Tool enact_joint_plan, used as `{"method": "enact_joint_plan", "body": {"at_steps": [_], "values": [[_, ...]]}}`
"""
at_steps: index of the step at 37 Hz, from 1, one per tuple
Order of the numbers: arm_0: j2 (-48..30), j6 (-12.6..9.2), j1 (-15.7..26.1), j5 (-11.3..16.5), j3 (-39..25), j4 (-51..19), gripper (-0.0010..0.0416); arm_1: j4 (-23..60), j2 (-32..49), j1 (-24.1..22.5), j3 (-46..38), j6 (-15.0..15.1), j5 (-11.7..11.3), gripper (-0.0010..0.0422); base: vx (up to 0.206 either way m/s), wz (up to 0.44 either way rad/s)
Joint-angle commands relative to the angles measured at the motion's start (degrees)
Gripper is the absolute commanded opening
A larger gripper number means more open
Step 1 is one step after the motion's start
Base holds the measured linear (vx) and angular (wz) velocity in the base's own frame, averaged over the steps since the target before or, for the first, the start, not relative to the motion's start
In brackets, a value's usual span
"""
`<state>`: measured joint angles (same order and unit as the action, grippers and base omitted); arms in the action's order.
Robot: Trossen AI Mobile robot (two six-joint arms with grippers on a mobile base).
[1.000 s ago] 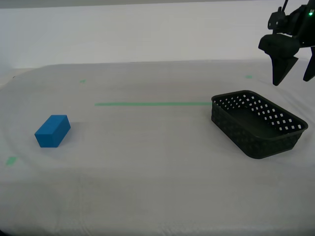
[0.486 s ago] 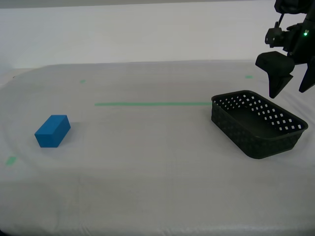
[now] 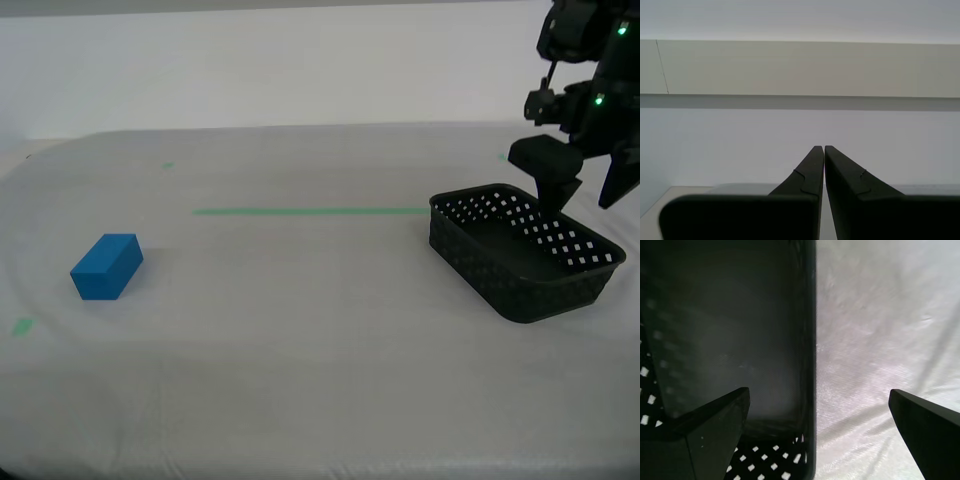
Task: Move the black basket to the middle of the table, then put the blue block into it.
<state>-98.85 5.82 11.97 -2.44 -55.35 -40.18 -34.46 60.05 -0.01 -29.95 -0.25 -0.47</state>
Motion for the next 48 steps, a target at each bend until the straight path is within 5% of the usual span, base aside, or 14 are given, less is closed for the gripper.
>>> {"method": "enact_joint_plan", "body": {"at_steps": [1, 34, 48], "values": [[-2.03, 0.11, 0.13, -0.17, -0.5, 1.03, 0.0389, -0.33, -0.02, -0.02, -0.02, 0.11, 0.09, 0.0, 0.0, 0.0], [-11.37, -0.22, 0.46, -0.9, -3.26, 7.06, 0.0386, -0.33, -0.02, -0.02, -0.04, 0.11, 0.07, 0.0, 0.0, 0.0], [-11.45, -0.55, 0.5, -0.87, -3.13, 7.08, 0.029, -0.33, -0.02, -0.02, -0.02, 0.11, 0.07, 0.0, 0.0, 0.0]]}}
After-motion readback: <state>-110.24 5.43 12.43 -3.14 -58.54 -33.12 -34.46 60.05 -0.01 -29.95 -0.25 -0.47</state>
